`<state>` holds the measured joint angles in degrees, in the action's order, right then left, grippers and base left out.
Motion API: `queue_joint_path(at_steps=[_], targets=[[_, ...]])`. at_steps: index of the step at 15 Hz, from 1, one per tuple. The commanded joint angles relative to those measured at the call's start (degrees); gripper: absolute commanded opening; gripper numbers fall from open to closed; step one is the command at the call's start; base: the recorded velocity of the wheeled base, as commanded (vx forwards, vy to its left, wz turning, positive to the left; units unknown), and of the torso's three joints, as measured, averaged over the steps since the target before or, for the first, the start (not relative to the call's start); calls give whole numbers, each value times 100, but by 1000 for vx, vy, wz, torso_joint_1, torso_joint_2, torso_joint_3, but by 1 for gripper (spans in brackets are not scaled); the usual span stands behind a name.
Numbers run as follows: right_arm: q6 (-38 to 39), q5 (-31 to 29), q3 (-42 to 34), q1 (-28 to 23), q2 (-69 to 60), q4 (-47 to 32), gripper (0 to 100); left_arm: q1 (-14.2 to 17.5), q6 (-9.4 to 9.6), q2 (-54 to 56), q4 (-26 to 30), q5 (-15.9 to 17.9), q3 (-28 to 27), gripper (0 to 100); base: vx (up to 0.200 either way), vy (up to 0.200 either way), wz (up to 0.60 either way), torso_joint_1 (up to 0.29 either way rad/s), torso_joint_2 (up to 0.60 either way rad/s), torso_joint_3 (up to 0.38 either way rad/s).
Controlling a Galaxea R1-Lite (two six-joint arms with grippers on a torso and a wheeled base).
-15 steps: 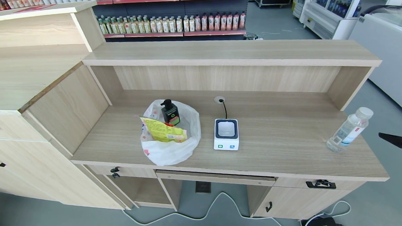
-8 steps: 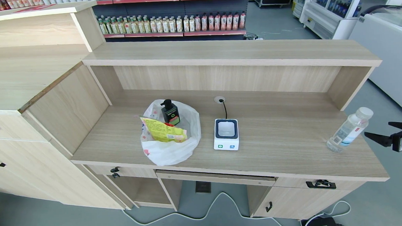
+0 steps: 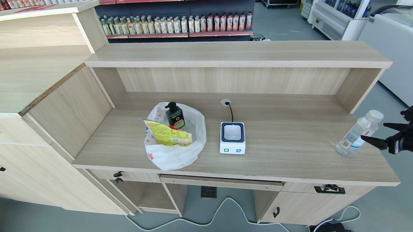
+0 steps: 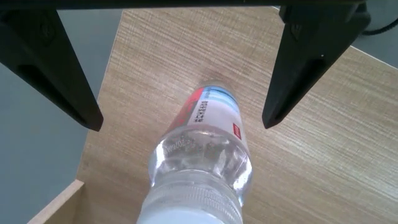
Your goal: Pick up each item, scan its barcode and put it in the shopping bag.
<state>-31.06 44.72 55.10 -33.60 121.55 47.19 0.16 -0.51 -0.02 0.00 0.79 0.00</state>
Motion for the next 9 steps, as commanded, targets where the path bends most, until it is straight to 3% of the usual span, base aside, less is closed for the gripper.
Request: queue_joint_path(at_steps=[1, 9], targets=[[4, 2, 132, 90, 167, -8, 100, 2, -2, 2, 0, 0, 0, 100, 0, 0, 0, 0, 0, 0], [-5, 2, 282, 398, 501, 133, 100, 2, -2, 2, 0, 0, 0, 100, 0, 0, 0, 0, 0, 0]])
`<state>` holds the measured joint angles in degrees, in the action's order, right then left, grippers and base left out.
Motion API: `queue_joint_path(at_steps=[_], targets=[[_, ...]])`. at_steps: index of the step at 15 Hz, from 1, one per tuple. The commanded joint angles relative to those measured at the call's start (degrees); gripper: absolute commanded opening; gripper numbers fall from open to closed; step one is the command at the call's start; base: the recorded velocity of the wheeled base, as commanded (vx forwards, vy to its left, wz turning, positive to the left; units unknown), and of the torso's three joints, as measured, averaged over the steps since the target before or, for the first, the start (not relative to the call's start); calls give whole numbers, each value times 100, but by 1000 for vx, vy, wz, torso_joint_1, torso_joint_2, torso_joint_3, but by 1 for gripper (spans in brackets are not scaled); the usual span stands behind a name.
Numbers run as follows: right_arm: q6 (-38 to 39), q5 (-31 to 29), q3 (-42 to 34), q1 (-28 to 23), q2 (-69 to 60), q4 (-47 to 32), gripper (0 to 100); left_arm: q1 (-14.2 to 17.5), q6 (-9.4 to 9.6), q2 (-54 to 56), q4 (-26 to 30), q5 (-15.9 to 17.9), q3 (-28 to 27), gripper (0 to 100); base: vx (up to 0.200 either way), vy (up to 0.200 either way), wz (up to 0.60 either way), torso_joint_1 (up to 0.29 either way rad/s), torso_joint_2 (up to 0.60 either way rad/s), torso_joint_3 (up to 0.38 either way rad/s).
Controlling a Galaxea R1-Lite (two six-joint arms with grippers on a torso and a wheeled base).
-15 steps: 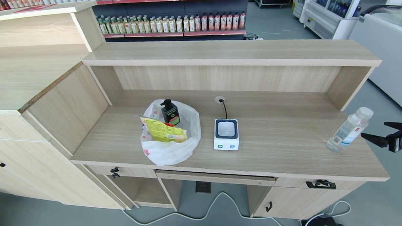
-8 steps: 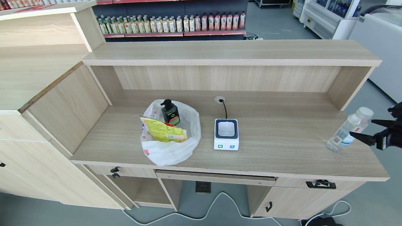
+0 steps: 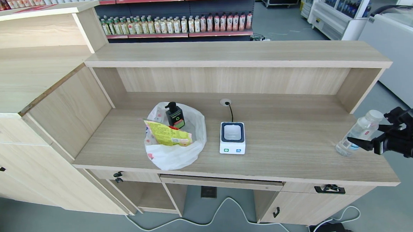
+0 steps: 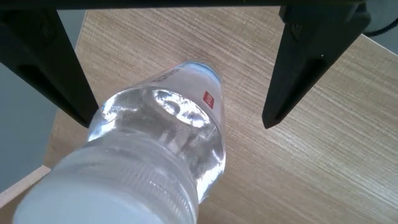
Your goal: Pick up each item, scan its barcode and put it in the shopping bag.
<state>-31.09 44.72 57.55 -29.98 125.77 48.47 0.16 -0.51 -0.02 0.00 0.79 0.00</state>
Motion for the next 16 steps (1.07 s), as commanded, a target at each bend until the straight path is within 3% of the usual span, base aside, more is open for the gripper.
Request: queue_joint_path(at_steps=[1, 16], targets=[[-3, 2, 107, 45, 114, 5, 100, 2, -2, 2, 0, 0, 0, 100, 0, 0, 0, 0, 0, 0], [-12, 2, 424, 379, 589, 172, 100, 2, -2, 2, 0, 9, 0, 100, 0, 0, 0, 0, 0, 0]])
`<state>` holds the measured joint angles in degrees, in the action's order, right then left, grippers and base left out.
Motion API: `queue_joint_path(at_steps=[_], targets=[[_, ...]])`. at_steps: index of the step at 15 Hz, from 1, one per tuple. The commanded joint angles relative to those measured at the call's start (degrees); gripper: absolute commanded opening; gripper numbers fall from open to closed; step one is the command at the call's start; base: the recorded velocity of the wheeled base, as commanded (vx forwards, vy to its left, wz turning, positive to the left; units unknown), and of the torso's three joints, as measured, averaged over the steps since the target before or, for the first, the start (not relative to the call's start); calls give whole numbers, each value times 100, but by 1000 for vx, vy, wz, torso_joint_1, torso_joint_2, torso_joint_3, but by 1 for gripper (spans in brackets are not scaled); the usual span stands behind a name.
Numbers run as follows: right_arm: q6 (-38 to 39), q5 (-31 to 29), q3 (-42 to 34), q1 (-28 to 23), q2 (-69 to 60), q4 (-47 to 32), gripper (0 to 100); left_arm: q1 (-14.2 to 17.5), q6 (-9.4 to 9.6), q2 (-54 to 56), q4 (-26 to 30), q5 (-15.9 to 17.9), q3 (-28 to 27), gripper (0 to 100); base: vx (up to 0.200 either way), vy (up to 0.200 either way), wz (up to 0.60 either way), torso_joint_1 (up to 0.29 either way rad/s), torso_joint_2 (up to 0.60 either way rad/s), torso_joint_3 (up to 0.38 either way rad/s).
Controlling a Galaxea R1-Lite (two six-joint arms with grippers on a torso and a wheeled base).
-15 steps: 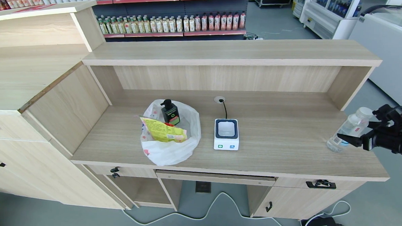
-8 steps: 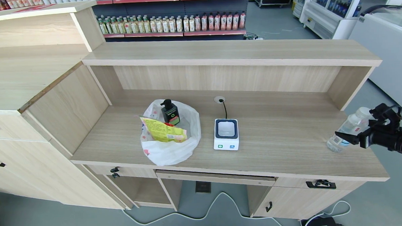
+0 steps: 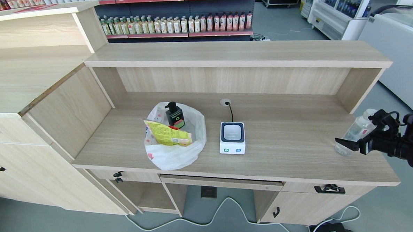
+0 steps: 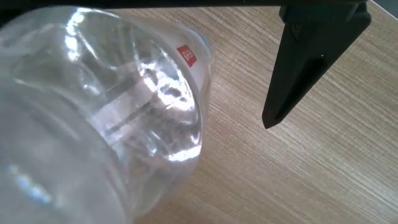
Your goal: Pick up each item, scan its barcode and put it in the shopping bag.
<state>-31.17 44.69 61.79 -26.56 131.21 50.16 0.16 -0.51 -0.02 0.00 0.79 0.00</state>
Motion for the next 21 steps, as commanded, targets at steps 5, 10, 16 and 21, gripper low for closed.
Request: queue_joint_path(at_steps=[5, 10, 16, 21], targets=[[41, 5, 52, 116, 98, 134, 0, 2, -2, 2, 0, 0, 0, 100, 0, 0, 0, 0, 0, 0], [41, 5, 87, 116, 107, 143, 0, 2, -2, 2, 0, 0, 0, 100, 0, 0, 0, 0, 0, 0], [129, 5, 175, 116, 72, 143, 0, 2, -2, 2, 0, 0, 0, 100, 0, 0, 0, 0, 0, 0], [885, 286, 158, 362, -631, 55, 0, 2, -2, 2, 0, 0, 0, 100, 0, 0, 0, 0, 0, 0]])
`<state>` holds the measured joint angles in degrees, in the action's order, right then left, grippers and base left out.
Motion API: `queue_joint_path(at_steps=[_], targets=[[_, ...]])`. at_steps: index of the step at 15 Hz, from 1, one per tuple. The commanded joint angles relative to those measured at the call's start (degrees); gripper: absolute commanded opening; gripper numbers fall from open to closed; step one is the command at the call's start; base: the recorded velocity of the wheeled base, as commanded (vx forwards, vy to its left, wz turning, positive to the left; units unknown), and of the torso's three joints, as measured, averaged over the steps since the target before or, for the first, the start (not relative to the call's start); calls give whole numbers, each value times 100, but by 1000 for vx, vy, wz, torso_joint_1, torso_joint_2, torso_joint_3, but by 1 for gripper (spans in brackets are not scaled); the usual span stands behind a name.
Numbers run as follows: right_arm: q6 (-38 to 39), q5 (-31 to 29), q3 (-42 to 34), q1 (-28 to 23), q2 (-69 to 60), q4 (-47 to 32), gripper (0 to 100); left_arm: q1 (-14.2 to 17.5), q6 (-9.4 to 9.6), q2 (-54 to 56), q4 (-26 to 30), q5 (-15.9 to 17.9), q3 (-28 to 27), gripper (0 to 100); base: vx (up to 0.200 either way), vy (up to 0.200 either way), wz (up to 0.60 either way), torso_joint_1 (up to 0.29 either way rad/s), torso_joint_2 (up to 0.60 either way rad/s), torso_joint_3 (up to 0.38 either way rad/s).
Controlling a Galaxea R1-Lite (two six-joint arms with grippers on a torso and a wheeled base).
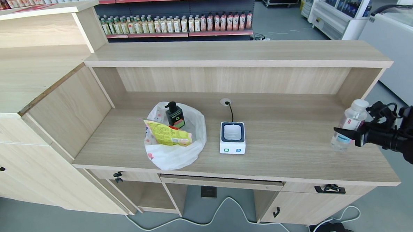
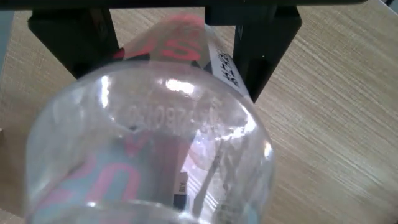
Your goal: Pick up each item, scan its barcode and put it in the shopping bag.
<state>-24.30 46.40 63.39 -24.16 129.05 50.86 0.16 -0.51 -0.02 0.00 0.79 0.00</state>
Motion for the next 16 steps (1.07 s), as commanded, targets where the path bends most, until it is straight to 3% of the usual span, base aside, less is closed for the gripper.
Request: queue_joint_path(at_steps=[1, 5, 8, 12, 16], targets=[[470, 168, -11, 236, -671, -94, 0, 2, -2, 2, 0, 9, 0, 100, 0, 0, 0, 0, 0, 0], [1823, 555, -29, 896, -1936, -586, 0, 2, -2, 2, 0, 0, 0, 100, 0, 0, 0, 0, 0, 0], [3018, 748, 376, 1739, -2639, -727, 0, 2, -2, 2, 0, 9, 0, 100, 0, 0, 0, 0, 0, 0], [3159, 748, 929, 3049, -3105, -1254, 0, 2, -2, 2, 0, 0, 0, 100, 0, 0, 0, 0, 0, 0], [3150, 713, 894, 4148, -3641, -1737, 0, 2, -2, 2, 0, 0, 0, 100, 0, 0, 0, 0, 0, 0]])
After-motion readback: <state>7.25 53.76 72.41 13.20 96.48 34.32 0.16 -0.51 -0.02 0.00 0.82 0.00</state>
